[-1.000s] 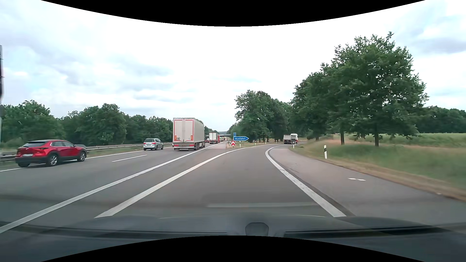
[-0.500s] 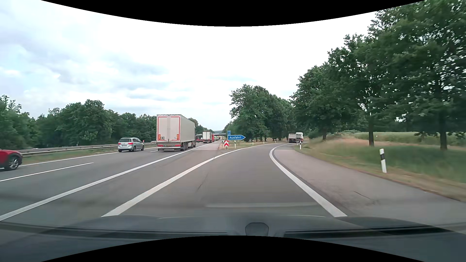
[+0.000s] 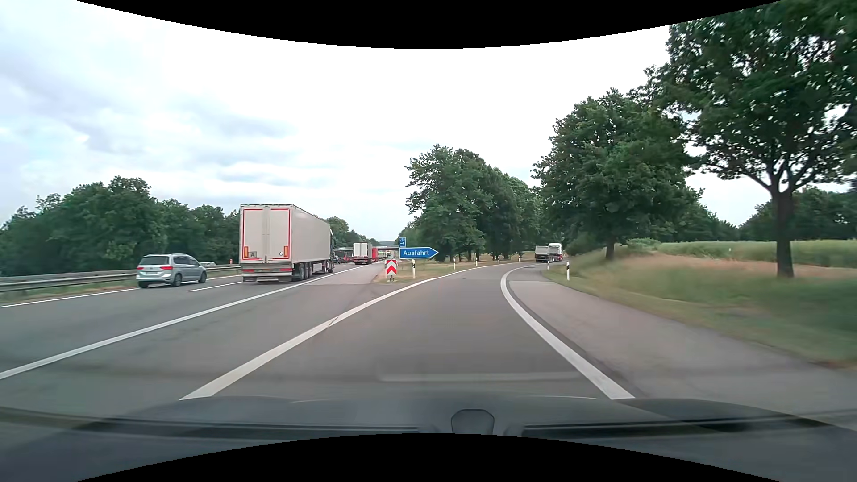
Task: Follow the waypoints while adhering to traffic rules and regulations
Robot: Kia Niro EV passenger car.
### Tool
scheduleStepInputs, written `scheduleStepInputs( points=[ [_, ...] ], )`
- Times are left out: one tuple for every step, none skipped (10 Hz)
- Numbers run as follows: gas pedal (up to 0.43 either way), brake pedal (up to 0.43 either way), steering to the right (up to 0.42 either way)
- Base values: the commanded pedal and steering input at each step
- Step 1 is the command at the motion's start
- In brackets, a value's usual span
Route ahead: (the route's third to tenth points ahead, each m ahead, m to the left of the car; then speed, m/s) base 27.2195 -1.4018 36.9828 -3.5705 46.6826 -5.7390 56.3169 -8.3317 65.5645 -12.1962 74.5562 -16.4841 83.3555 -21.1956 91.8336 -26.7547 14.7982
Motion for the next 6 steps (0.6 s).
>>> scheduleStepInputs(
  points=[
    [0.169, 0.000, 0.025],
    [0.169, 0.000, 0.025],
    [0.197, 0.000, 0.025],
    [0.197, 0.000, 0.025],
    [0.209, 0.000, 0.025],
    [0.209, 0.000, 0.026]
  ],
)
